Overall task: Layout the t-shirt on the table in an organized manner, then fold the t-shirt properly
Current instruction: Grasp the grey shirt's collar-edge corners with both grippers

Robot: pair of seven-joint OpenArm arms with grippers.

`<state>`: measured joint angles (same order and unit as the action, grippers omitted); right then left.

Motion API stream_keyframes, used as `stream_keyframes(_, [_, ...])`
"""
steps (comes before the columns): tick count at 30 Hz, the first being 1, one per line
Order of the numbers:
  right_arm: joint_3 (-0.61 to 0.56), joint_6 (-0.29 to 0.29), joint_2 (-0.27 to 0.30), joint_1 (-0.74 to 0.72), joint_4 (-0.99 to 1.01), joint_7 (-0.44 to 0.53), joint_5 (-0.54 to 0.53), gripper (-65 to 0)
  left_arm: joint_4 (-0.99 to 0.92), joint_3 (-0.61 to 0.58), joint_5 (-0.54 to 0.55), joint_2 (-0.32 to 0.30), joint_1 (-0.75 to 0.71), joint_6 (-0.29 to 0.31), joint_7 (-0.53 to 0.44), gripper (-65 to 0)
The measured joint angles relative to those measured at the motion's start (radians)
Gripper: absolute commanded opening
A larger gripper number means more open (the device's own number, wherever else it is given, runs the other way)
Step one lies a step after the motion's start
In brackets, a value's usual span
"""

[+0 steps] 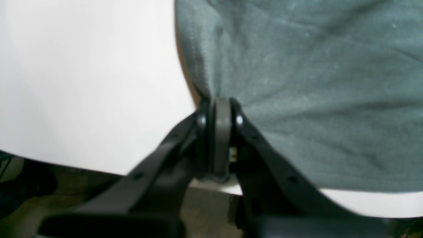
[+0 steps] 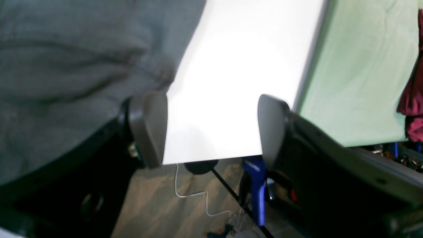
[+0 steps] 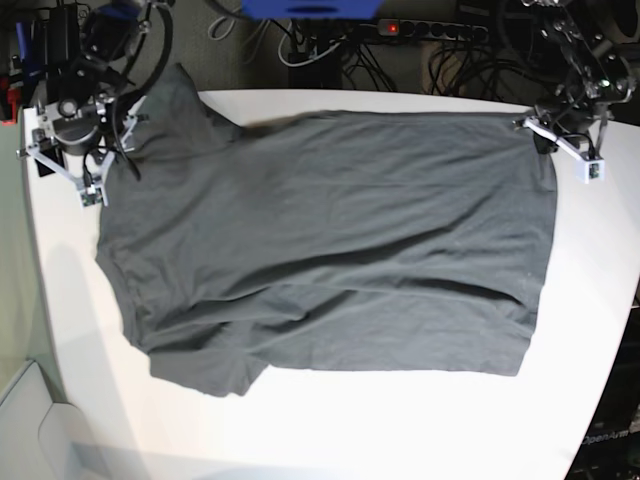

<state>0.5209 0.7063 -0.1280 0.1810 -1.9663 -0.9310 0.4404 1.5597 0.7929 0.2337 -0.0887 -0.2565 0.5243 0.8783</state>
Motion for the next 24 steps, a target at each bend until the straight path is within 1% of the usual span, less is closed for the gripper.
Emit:
stream_keyframes(4, [-0.015,0.000,-0.027,0.011,0.005,-0.003,-0.002,-21.8,0.000,0.000,-0.002,0.000,0.006,0.000,0.005,-64.4])
stream_keyframes(7, [-0.032,0.000,-0.028,0.031,0.024,0.000,-0.078,-21.8,0.000,0.004,-0.004,0.000,0.011,0.000,0.008,-64.4])
stream_keyframes(8, [-0.031,0.000,-0.031,0.035,0.024,0.000,-0.087,-21.8,0.000,0.011,-0.004,0.002,0.011,0.000,0.009,-64.4])
stream_keyframes(15, [-0.025,0.000,-0.030,0.043,0.027,0.000,-0.090,-21.8,0.000,0.024,-0.005,0.003,0.011,0.000,0.011,-64.4])
stream_keyframes(24, [-0.027,0.000,-0.030,0.033,0.115,0.001,-0.090,-21.8,0.000,0.024,-0.005,0.003,0.011,0.000,0.012,-64.4])
